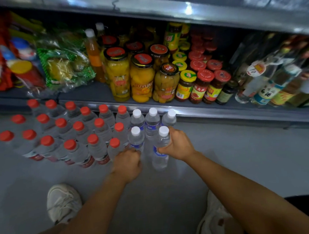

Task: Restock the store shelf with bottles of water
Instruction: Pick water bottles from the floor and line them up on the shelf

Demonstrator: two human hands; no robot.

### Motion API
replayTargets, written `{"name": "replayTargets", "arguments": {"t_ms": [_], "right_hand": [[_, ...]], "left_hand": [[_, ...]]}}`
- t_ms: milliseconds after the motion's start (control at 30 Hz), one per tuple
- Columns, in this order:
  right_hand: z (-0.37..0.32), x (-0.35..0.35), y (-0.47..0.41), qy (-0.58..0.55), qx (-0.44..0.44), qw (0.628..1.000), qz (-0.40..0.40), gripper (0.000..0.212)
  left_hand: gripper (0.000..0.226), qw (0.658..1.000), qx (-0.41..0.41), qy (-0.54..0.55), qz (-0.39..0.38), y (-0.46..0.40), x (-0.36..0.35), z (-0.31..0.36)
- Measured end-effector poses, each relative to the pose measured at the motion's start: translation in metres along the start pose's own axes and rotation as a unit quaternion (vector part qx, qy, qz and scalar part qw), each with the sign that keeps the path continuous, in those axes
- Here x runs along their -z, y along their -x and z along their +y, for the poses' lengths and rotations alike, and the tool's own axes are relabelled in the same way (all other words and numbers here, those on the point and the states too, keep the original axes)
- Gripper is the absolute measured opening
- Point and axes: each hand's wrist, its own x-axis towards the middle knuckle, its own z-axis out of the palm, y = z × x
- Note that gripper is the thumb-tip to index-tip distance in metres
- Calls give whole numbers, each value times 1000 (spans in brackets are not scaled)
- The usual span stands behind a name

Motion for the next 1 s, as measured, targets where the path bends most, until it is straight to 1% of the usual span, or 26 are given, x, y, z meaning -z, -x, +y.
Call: {"name": "replayTargets", "arguments": {"t_ms": [100,300,400,500,600,700,800,933,1000], "right_hand": [[-15,29,12,8,24,1000,13,48],[-70,110,23,21,94,991,98,44],[-104,157,23,1,132,982,132,46],[-141,205,20,-2,163,973,162,37],[-175,249,11,-13,191,963,188,42],[-208,290,-2,-18,225,954,195,43],[-240,327,-18,-14,238,950,203,42],[-279,364,-38,-2,244,940,239,29],[-297,377,-55,-9,247,935,254,27]], "left_hand": [[31,999,-12,-12,31,7,30,8],[28,991,-38,-57,113,9,117,22],[27,982,-40,-81,167,6,170,25],[25,968,-43,-95,228,-2,223,26],[30,952,-44,-107,282,-12,274,26],[31,937,-47,-112,329,-21,323,24],[32,926,-49,-112,356,-31,362,16],[36,918,-38,-115,378,-49,402,3],[37,915,-38,-116,386,-59,414,-3]]}}
